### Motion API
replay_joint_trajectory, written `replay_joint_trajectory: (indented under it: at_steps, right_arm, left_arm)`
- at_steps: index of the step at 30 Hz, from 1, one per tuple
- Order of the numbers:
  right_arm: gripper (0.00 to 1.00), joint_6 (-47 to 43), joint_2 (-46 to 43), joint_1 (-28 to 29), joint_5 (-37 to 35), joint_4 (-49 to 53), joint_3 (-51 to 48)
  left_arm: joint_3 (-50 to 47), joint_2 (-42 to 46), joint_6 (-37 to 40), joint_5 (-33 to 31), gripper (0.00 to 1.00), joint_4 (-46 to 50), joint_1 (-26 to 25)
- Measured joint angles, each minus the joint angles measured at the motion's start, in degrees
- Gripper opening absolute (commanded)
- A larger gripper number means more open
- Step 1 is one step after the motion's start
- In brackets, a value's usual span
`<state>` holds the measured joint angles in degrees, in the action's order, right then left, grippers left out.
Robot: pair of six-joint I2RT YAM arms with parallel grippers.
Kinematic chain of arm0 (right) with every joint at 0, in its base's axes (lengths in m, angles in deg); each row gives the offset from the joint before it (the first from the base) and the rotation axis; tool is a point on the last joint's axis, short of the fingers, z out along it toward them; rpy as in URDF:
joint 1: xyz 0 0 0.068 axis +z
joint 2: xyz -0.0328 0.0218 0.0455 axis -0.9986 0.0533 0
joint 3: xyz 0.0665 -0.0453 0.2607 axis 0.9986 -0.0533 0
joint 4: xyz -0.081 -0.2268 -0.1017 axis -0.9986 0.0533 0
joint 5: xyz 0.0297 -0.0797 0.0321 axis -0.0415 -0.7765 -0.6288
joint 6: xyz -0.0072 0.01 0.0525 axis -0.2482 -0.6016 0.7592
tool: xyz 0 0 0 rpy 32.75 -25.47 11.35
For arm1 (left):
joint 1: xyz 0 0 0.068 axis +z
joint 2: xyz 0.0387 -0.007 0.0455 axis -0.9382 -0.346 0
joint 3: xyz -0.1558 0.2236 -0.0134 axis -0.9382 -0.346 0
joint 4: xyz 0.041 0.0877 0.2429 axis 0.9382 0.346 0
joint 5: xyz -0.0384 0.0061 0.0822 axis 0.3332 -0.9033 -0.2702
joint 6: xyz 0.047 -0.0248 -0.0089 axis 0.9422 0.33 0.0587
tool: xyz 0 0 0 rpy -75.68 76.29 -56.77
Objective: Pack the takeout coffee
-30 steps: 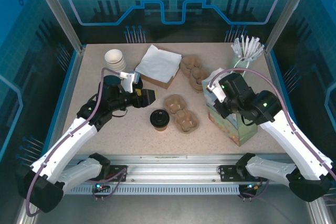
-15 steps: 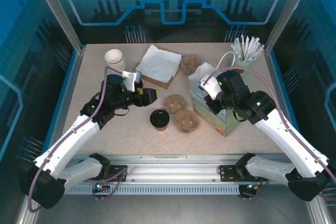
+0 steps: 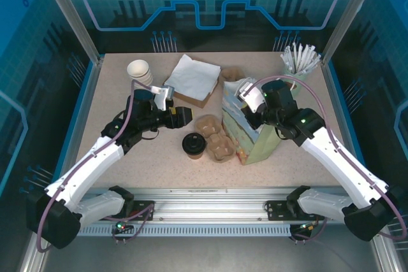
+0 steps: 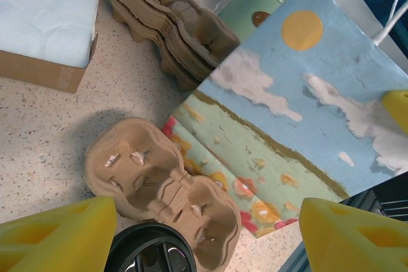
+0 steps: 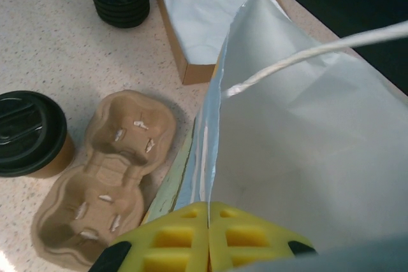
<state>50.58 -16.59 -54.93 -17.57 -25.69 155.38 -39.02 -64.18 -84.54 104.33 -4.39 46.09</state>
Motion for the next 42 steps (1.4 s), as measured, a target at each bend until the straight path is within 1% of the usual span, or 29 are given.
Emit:
replay_joint_trajectory:
  at_steps: [6, 13, 22, 27, 34, 42]
  right_arm:
    - [0.0, -2.3, 2.6, -0.7, -2.4, -3.6, 0.0]
    - [0.0, -6.1, 3.1, -2.1, -5.3, -4.7, 0.1]
    - [0.0, -10.7, 5.2, -2.1, -6.1, -2.4, 3.0]
    - [0.0, -12.7, 7.0, -1.9, -7.1, 0.2, 6.4]
    - [0.0, -16.7, 7.3, -1.9, -5.9, 2.5, 7.9]
    - [0.01, -22.1, 7.1, -1.9, -1.9, 4.8, 7.5]
  left_arm:
    - [0.0, 0.0, 0.0, 0.0, 0.77, -0.2, 0.0]
    - [0.0, -0.4, 0.0, 0.0, 0.77, -0.2, 0.0]
    - [0.0, -0.6, 0.2, 0.0, 0.77, -0.2, 0.0]
    - [0.0, -0.6, 0.2, 0.0, 0.77, -0.2, 0.0]
    - [0.0, -0.6, 0.2, 0.0, 0.77, -0.2, 0.0]
    - [0.0, -0.6, 0.2, 0.1, 0.77, -0.2, 0.0]
